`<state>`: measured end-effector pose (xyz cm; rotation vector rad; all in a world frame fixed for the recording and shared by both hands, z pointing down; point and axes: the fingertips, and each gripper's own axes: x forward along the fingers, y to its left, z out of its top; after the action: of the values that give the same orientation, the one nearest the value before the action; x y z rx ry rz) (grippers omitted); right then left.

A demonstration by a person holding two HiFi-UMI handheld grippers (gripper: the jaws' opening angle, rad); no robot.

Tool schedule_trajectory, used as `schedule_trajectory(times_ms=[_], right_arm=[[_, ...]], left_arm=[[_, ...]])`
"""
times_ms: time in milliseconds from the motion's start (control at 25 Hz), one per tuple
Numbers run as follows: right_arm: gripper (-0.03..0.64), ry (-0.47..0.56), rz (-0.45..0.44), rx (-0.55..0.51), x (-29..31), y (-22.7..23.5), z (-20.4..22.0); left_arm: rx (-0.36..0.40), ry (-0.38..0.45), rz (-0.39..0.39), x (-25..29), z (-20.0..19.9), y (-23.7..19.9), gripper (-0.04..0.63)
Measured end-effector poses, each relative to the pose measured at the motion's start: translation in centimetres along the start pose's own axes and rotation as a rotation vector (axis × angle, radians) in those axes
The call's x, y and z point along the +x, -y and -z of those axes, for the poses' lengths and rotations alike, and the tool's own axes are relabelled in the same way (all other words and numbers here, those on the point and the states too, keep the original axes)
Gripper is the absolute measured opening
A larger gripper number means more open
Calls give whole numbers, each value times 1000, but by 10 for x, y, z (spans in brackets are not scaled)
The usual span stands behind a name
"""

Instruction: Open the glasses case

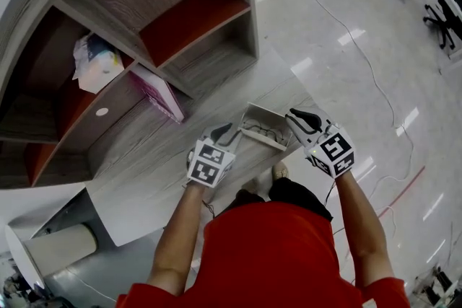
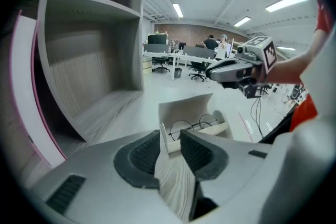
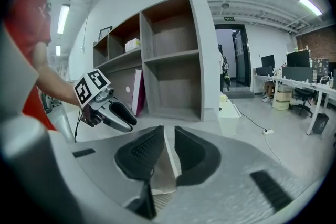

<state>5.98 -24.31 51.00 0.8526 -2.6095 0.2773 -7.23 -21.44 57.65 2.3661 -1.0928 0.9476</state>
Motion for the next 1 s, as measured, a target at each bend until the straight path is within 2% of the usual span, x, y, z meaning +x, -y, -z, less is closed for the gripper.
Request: schedule_trajectory(times_ms=[240,600,800,1000], right_arm=[[55,111,-5,-2,-10,-7,-43],[24,284,6,-34,-34,-33,-111],[6,384,14,-48,-52,-51,-145],[6,444,20,-46,-62,-69,-163]], left_arm=[[-11,199,-19,-34,-57,7,107],[3,606,-46,-108,-148,24,48],[-9,740,-41,-147,-174,35,28],[5,835,-58,-172,-183,36,14]])
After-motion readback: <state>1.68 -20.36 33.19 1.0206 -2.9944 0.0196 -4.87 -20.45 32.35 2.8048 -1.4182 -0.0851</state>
